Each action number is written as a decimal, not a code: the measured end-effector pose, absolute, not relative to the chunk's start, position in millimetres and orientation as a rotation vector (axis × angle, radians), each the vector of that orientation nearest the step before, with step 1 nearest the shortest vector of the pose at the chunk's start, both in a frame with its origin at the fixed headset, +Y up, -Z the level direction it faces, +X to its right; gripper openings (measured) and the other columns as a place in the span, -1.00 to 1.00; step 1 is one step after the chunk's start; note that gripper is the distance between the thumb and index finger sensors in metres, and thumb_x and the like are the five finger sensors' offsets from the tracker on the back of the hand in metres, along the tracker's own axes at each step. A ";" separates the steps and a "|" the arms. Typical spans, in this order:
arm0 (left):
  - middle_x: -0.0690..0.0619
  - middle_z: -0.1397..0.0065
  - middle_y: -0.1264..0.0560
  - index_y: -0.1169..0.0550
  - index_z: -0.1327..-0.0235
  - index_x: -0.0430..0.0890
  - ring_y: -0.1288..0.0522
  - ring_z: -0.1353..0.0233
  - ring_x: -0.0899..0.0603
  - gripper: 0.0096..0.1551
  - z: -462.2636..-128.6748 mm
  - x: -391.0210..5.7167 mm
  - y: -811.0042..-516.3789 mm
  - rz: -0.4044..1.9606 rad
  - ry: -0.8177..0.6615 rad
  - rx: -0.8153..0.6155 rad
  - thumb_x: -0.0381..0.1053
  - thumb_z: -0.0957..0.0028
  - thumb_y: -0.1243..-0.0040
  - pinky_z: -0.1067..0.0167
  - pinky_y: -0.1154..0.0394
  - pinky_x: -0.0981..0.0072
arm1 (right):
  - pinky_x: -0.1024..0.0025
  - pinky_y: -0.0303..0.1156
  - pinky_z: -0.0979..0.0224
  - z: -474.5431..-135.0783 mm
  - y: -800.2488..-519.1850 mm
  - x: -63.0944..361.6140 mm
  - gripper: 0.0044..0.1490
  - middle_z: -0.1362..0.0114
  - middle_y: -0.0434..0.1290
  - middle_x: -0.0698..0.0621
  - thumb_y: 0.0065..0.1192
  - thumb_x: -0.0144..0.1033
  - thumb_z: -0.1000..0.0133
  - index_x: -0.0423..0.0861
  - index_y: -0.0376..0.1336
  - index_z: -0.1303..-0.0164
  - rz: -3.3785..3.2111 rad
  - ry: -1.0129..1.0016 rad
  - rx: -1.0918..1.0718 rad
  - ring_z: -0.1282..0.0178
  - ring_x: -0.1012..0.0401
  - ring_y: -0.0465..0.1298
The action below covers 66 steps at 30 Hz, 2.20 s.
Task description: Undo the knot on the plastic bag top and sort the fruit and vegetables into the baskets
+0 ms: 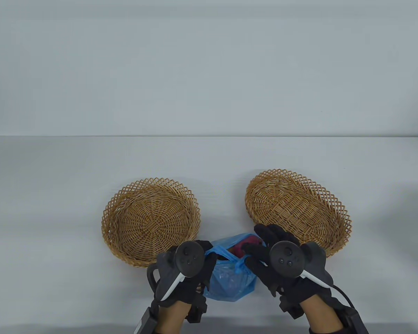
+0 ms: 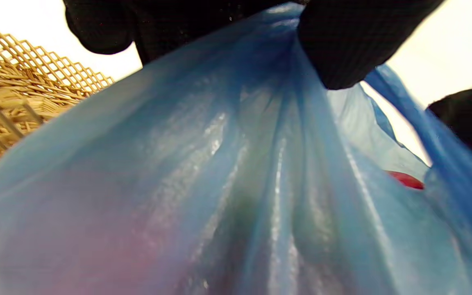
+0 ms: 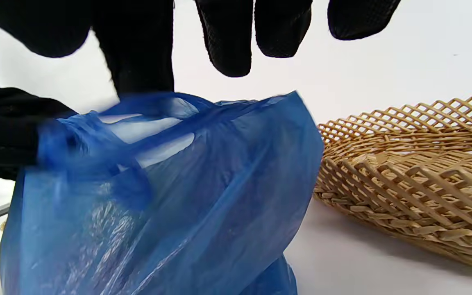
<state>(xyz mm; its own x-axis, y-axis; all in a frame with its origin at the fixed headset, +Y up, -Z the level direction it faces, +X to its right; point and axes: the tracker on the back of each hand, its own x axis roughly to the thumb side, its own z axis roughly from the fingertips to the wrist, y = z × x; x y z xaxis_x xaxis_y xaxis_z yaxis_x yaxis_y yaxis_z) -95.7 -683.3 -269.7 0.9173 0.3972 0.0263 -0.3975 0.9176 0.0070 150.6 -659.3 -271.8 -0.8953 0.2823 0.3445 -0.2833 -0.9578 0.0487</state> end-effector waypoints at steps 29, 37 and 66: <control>0.08 -0.43 -0.54 -0.47 -0.22 0.14 -0.62 -0.39 -0.13 -0.55 -273.0 -106.2 -684.8 0.561 -0.006 -0.029 0.18 -0.10 -0.01 -0.53 -0.29 -0.20 | -0.35 0.08 -0.54 -289.1 -677.2 135.3 -0.35 -0.59 0.34 -0.15 0.07 0.19 -0.04 -0.05 0.64 0.42 3.117 0.051 0.376 -0.62 -0.19 0.17; 0.08 -0.43 -0.54 -0.48 -0.22 0.13 -0.63 -0.38 -0.13 -0.55 -273.2 -107.6 -684.6 0.571 0.002 -0.020 0.19 -0.10 -0.01 -0.53 -0.30 -0.20 | -0.16 0.42 -0.34 -293.4 -676.9 140.5 -0.36 -0.31 0.62 -0.10 0.18 0.21 -0.01 -0.07 0.66 0.63 3.171 0.015 0.218 -0.28 -0.09 0.57; -0.05 -0.25 -0.67 -0.62 -0.06 0.04 -0.72 -0.17 -0.22 -0.63 -271.0 -125.8 -682.3 0.518 0.099 0.021 0.00 -0.01 -0.18 -0.37 -0.39 -0.23 | 0.06 0.56 -0.24 -257.2 -636.2 132.0 -0.59 -0.26 0.65 0.04 0.73 0.00 0.26 -0.18 0.63 0.74 3.194 -0.596 0.408 -0.11 0.13 0.67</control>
<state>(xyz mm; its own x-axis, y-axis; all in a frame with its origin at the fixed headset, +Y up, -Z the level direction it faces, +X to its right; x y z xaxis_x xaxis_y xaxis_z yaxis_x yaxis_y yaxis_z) -125.8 -682.3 -271.0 0.8643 0.4949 -0.0897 -0.4929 0.8689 0.0447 132.0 -636.2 -257.2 -0.9603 -0.1744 0.2178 0.0841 -0.9252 -0.3701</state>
